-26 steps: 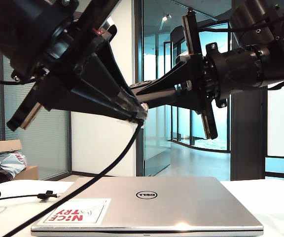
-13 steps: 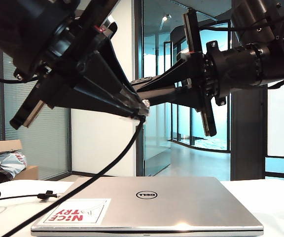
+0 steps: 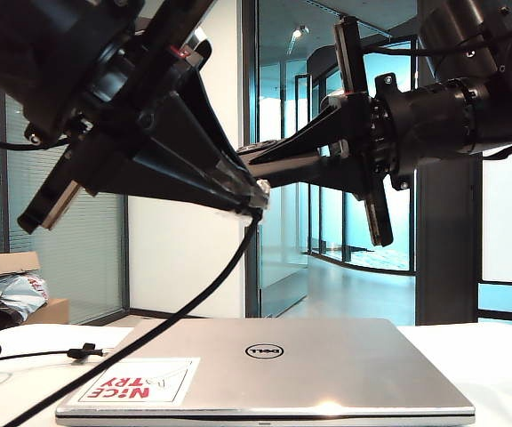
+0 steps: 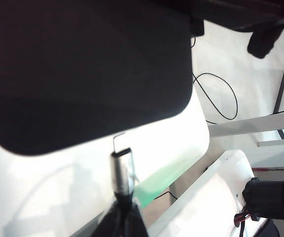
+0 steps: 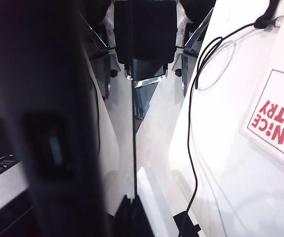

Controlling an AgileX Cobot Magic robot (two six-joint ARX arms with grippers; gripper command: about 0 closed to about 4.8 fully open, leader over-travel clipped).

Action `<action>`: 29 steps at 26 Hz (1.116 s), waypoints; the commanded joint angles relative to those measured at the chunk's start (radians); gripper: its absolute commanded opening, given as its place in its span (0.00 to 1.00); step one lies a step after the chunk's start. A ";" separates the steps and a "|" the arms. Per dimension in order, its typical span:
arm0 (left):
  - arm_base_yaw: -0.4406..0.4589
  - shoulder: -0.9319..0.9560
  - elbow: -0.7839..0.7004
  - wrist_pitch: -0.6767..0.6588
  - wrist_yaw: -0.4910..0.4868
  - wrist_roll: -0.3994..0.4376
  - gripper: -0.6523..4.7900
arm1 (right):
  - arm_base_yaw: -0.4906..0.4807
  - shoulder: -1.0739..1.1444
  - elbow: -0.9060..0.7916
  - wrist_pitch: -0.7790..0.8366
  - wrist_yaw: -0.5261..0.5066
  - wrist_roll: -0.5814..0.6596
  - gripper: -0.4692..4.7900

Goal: Pick up the charging cable and the phone, plug the charging cable into the charging port on the phone, and finally place them back on the table.

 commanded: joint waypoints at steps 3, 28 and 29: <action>0.001 -0.002 0.000 0.012 0.001 0.004 0.11 | 0.001 -0.007 0.007 0.029 -0.030 0.006 0.08; 0.001 -0.002 0.000 0.012 0.001 0.004 0.11 | 0.003 -0.007 0.007 0.082 -0.042 0.039 0.08; 0.001 -0.002 0.000 0.012 0.001 0.003 0.11 | 0.003 -0.007 0.007 0.095 -0.042 0.039 0.08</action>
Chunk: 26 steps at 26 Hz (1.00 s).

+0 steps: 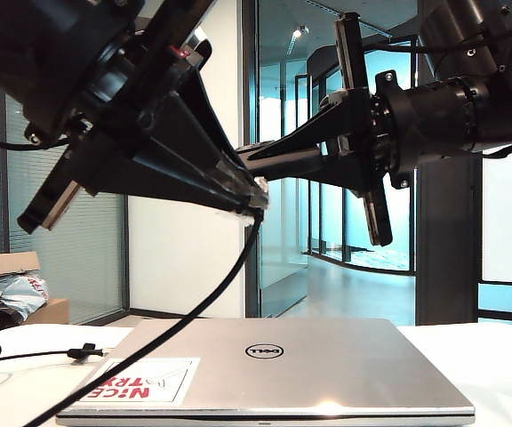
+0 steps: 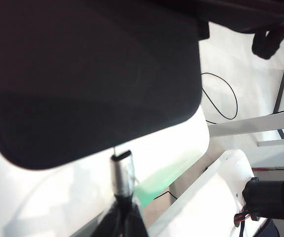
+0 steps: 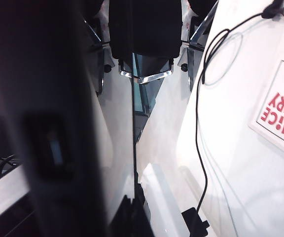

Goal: Pick up the charging cable and the phone, plug the charging cable into the charging port on the phone, and finally place them back on the table.

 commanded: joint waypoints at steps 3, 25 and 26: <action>0.001 -0.002 0.000 0.012 0.001 0.004 0.11 | 0.002 -0.007 0.007 0.091 -0.022 -0.018 0.08; 0.001 -0.002 0.000 0.012 0.001 0.004 0.11 | 0.003 -0.007 0.007 0.075 -0.026 -0.095 0.08; 0.001 -0.002 0.000 0.012 0.001 0.004 0.11 | 0.003 -0.007 0.007 0.075 -0.026 -0.095 0.08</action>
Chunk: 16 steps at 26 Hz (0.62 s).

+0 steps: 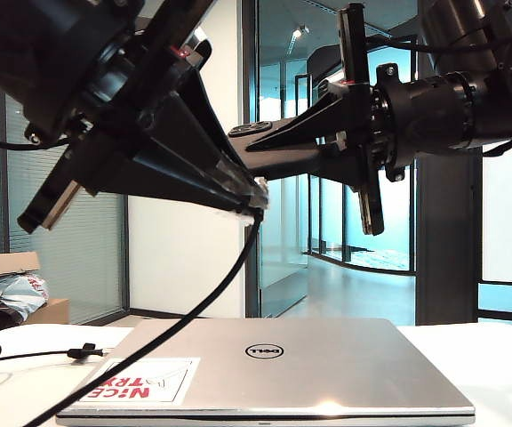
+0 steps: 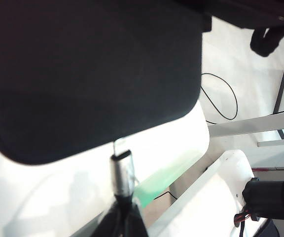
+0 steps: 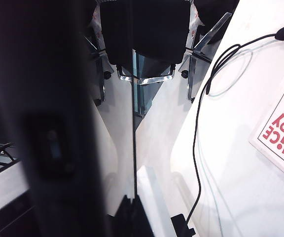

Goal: Pick up the charging cable and the phone, plug the charging cable into the charging port on the phone, and finally place them back on the table.

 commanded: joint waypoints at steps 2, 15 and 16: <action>0.001 -0.002 0.000 0.012 0.001 0.004 0.11 | 0.003 -0.007 0.007 0.033 -0.016 -0.010 0.08; 0.001 -0.002 0.000 0.012 0.001 0.004 0.11 | 0.014 -0.007 0.007 0.023 -0.016 -0.016 0.08; 0.001 -0.002 0.000 0.012 0.001 0.004 0.11 | 0.014 -0.007 0.007 0.018 -0.017 -0.019 0.08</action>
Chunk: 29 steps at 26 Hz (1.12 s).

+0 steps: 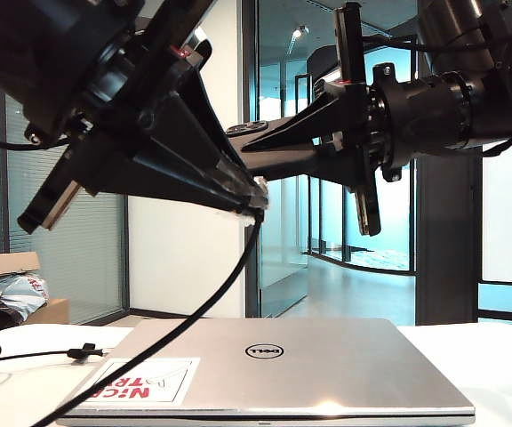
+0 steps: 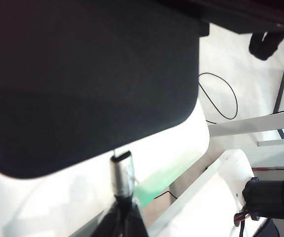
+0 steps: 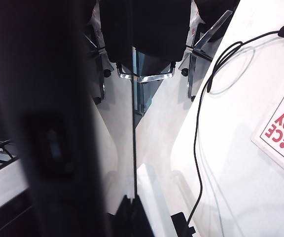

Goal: Pick up the charging cable and the phone, plug the charging cable into the charging port on the phone, and finally place them back on the table.

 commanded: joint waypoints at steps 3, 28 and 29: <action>0.001 -0.002 0.000 0.013 0.001 0.004 0.11 | 0.001 -0.007 0.006 -0.010 -0.024 -0.049 0.08; 0.001 0.007 0.000 0.058 0.000 0.003 0.11 | 0.001 -0.010 0.006 -0.037 -0.013 -0.016 0.08; 0.001 0.007 0.000 0.057 -0.001 0.004 0.11 | -0.001 -0.010 0.006 -0.036 -0.013 -0.017 0.08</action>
